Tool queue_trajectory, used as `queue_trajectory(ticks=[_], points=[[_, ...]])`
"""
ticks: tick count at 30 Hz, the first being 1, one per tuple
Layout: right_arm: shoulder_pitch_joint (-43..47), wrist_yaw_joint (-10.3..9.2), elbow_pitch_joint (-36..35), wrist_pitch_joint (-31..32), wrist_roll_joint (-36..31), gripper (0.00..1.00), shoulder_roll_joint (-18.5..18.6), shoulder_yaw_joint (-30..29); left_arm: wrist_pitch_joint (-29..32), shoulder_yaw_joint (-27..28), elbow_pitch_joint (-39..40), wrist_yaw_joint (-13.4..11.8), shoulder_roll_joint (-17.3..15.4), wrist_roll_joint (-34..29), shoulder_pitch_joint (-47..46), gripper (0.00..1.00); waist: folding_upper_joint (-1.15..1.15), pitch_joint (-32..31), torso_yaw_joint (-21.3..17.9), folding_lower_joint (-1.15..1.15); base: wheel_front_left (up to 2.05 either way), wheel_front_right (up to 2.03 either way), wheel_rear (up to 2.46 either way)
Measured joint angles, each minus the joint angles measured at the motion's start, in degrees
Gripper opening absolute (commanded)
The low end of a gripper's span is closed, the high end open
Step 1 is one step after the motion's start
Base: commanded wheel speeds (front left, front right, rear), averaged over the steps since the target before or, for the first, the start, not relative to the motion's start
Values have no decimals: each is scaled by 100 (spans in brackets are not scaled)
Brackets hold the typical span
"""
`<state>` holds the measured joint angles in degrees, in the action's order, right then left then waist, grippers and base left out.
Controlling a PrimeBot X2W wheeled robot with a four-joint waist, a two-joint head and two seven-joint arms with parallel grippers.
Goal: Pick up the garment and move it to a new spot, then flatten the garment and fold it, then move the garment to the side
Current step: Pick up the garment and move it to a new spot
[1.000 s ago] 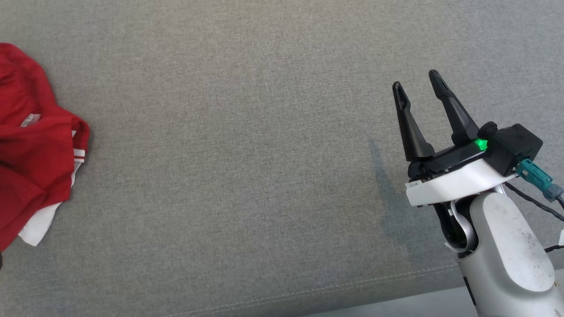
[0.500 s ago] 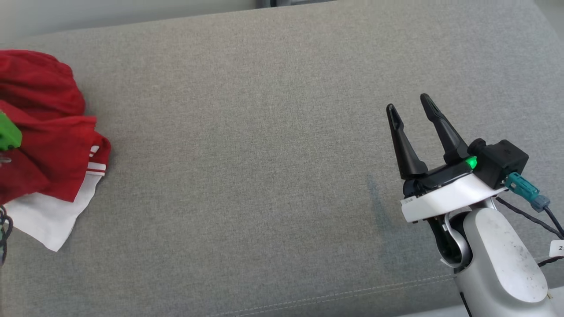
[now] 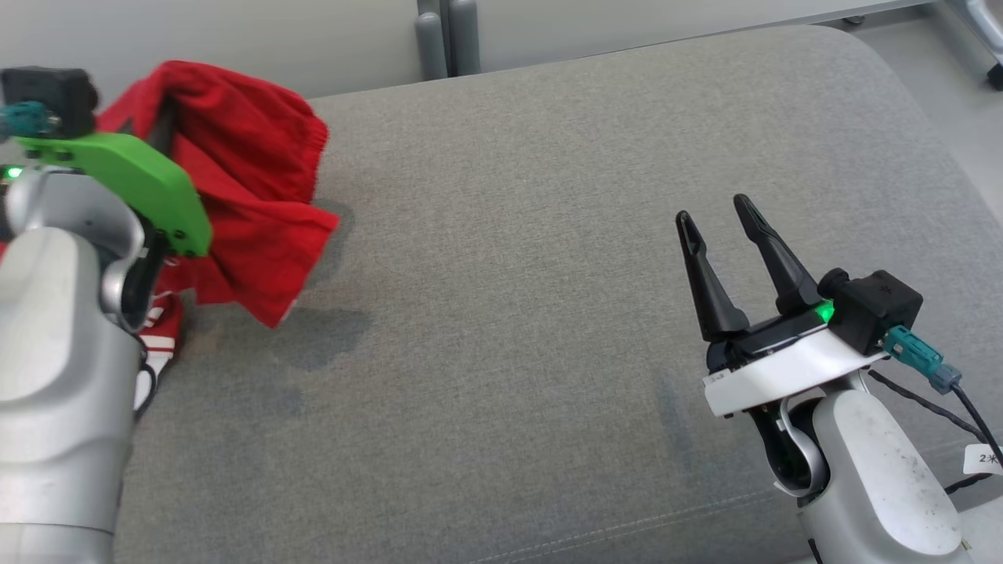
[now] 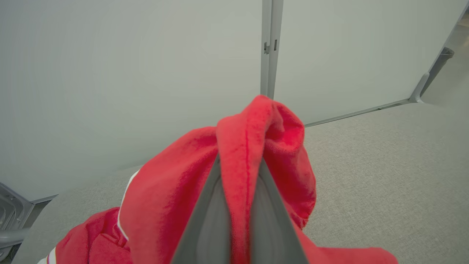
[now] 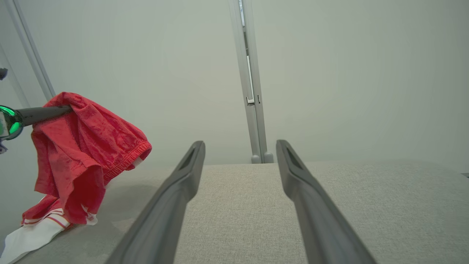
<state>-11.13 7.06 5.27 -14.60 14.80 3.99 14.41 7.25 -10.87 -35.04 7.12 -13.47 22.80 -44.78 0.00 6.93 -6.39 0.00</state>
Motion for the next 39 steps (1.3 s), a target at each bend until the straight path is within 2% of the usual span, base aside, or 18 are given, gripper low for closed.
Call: queue_trajectory(ticks=[5,14,16,22,28,29,30,31,39], points=[[5,0,-14,0,0,100,-7,-35,-31,-681,467,0,400,144,269,0,0,-83,-253,0,0,0,0],[103,0,-63,0,-1,100,1,-167,-231,-1388,1040,0,938,487,644,0,0,-134,-761,0,0,0,0],[119,0,-87,0,-1,100,2,-166,-237,-1550,1127,0,1141,591,854,0,0,-127,-916,0,0,0,0],[119,0,-159,0,-1,100,12,-286,-319,-1909,890,0,1126,565,1194,0,0,-45,-1125,0,0,0,0],[121,0,-190,0,-1,100,8,-322,-413,-1953,458,0,1090,593,1346,0,0,79,-1143,0,0,0,0],[122,0,-190,0,-1,100,5,-321,-431,-1972,372,0,1083,592,1349,24,0,93,-1130,0,0,0,0],[122,0,-189,0,-1,100,9,-294,-446,-1967,301,0,1074,586,1367,57,0,106,-1119,0,0,0,0],[122,0,-189,0,-1,100,0,-288,-461,-1967,226,0,1068,582,1380,100,0,118,-1109,0,0,0,0],[142,0,-181,0,4,100,3,-356,-691,-2067,68,0,1065,570,1389,100,0,162,-911,0,0,0,0]])
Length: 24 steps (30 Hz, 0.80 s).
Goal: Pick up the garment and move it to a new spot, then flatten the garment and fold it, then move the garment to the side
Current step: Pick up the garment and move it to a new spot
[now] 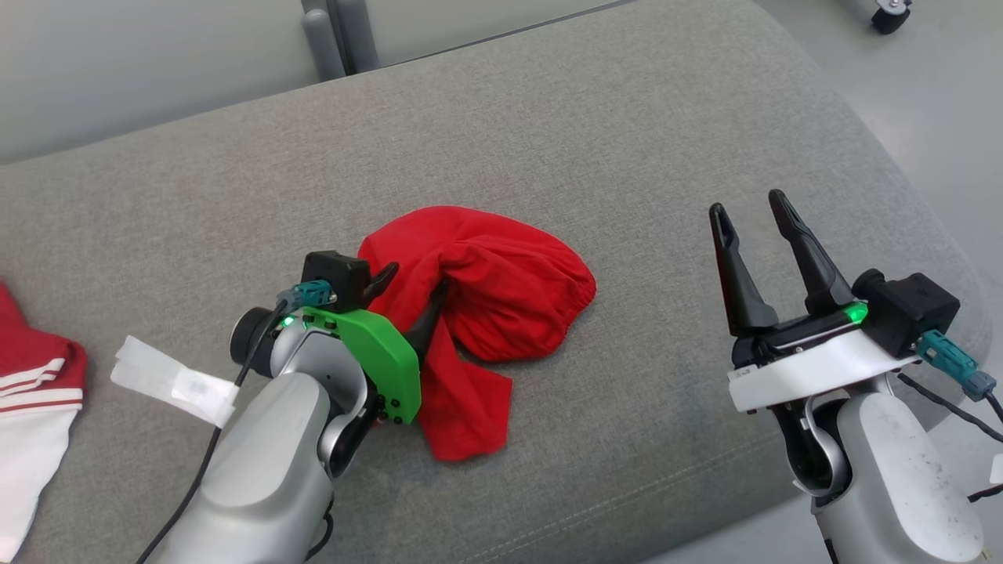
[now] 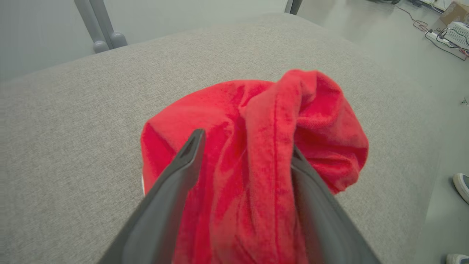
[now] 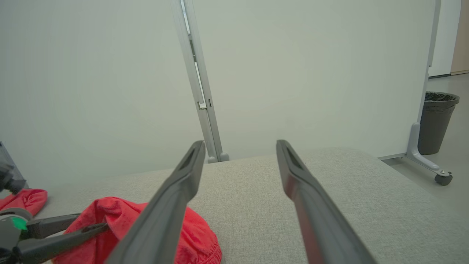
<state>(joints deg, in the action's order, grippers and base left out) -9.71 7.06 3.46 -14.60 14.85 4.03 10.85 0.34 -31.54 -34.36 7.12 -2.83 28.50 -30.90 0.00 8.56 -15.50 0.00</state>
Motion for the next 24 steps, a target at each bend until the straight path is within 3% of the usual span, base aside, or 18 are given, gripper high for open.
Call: queue_trajectory(ticks=[14,24], points=[[99,0,58,0,35,100,19,4,-557,-153,434,0,15,207,-23,100,0,-109,425,0,0,0,0],[213,0,88,0,36,100,66,-141,-1048,320,538,-10,-191,298,161,100,0,-212,740,0,0,0,0]])
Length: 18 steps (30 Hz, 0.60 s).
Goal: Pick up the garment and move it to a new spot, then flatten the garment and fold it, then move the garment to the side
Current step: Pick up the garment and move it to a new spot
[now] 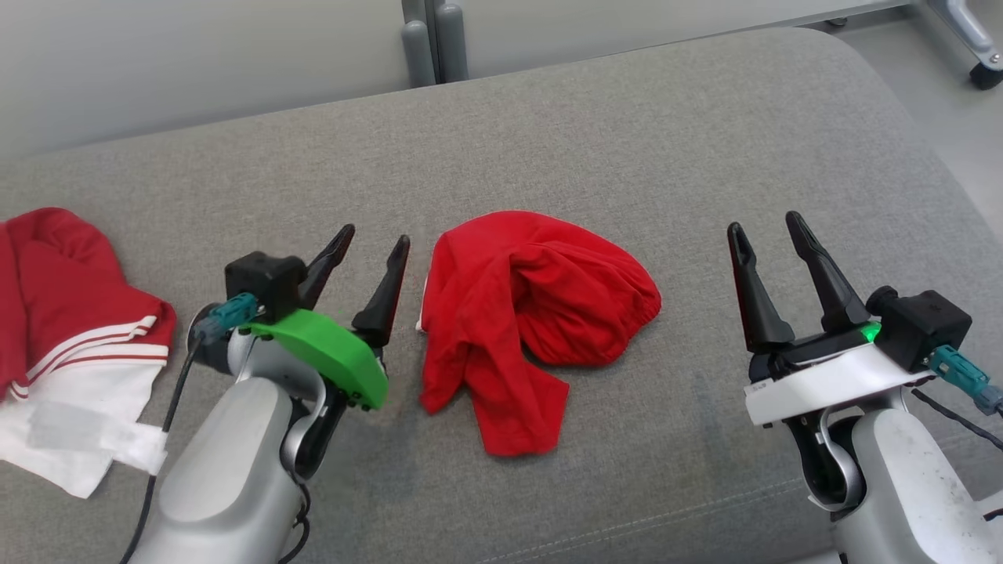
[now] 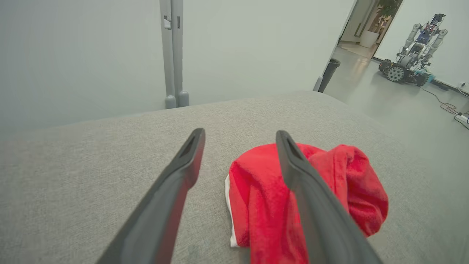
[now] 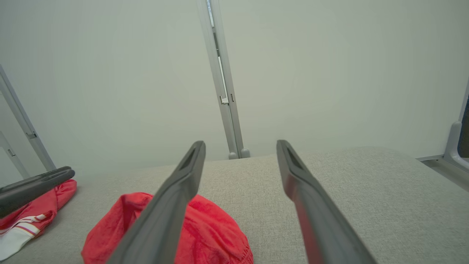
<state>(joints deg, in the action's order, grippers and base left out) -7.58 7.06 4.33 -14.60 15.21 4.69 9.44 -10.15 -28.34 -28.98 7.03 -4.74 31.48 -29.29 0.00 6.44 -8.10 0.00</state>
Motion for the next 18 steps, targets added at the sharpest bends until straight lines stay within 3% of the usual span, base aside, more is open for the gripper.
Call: queue_trajectory(ticks=[5,18], points=[[4,0,1,0,0,100,69,-38,-231,324,24,-166,-179,79,367,100,0,-100,102,0,0,0,0],[308,1,98,0,44,100,68,-118,-427,1070,570,-568,-266,261,1273,100,0,-262,222,0,0,0,0]])
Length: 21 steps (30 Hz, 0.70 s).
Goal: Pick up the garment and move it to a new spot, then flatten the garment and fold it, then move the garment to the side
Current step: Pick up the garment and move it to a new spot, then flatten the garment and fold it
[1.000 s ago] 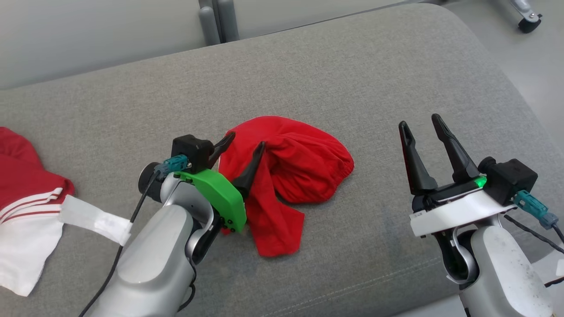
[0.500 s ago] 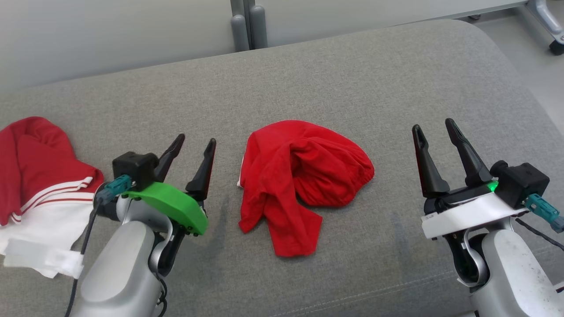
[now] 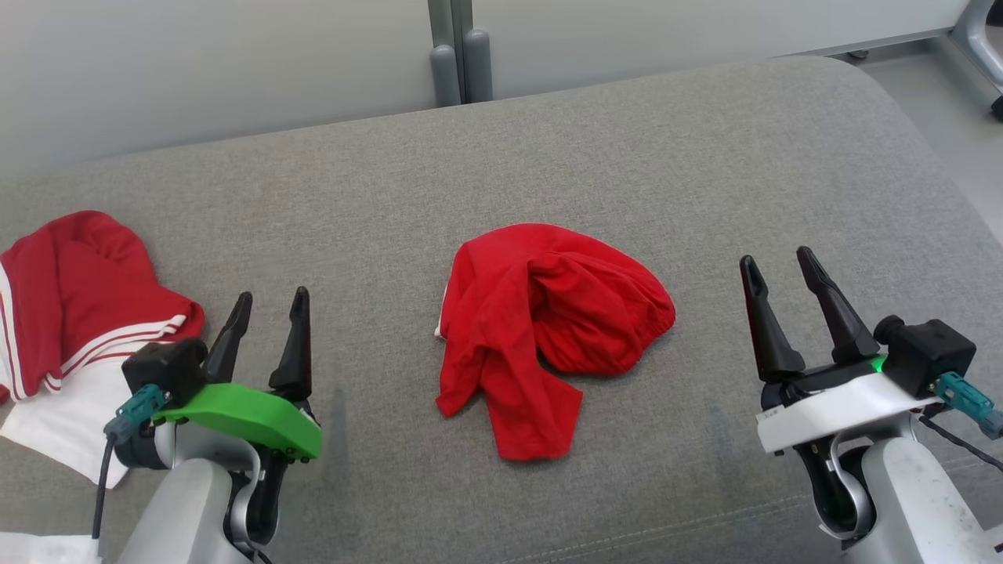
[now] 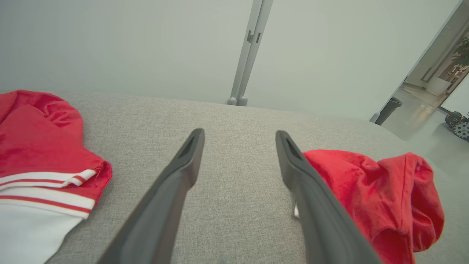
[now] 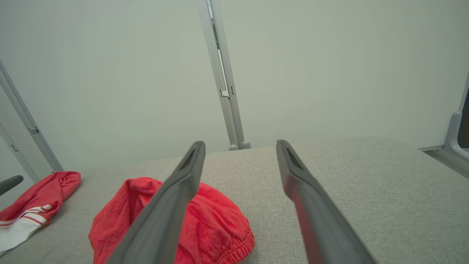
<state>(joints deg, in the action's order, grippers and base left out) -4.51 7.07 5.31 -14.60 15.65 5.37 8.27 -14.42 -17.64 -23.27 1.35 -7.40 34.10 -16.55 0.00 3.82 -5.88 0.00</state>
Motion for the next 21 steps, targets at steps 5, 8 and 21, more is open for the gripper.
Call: queue_trajectory(ticks=[5,8,21], points=[[88,-1,0,0,21,100,15,-86,0,114,413,-122,11,-142,218,100,0,31,36,0,0,0,0],[119,-1,-5,0,21,100,8,-112,0,316,805,-143,11,-339,227,100,0,81,64,0,0,0,0],[141,-1,-3,0,22,100,3,-188,0,483,1385,-142,116,-615,717,100,0,168,108,0,0,0,0]])
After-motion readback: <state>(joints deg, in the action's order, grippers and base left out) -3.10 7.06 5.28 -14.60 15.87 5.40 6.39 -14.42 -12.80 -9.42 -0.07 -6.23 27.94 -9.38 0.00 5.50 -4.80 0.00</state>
